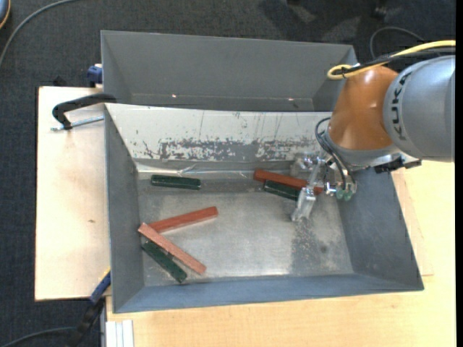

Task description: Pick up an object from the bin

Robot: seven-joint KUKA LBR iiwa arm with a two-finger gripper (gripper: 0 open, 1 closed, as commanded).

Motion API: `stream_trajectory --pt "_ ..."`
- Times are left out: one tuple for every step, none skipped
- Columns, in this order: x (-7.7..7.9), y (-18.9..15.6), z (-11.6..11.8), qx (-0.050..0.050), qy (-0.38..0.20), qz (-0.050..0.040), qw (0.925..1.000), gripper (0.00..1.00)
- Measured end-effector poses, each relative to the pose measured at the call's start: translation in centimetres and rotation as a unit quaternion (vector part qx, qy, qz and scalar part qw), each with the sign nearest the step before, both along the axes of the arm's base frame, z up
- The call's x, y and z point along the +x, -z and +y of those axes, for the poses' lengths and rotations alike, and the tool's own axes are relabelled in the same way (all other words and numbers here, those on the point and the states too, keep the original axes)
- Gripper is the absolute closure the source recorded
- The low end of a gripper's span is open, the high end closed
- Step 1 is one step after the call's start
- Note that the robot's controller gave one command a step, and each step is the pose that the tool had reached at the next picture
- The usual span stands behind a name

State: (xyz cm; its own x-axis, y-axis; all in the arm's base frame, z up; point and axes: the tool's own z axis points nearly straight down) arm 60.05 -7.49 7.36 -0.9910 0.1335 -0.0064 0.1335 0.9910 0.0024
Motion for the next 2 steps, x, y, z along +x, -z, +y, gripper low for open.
stream_trajectory --pt "0.0 0.0 -0.2 -0.001 0.001 0.0002 1.0 1.0" --pt "-0.5 -12.9 -2.3 -0.003 -0.214 -0.0032 0.9769 1.0"
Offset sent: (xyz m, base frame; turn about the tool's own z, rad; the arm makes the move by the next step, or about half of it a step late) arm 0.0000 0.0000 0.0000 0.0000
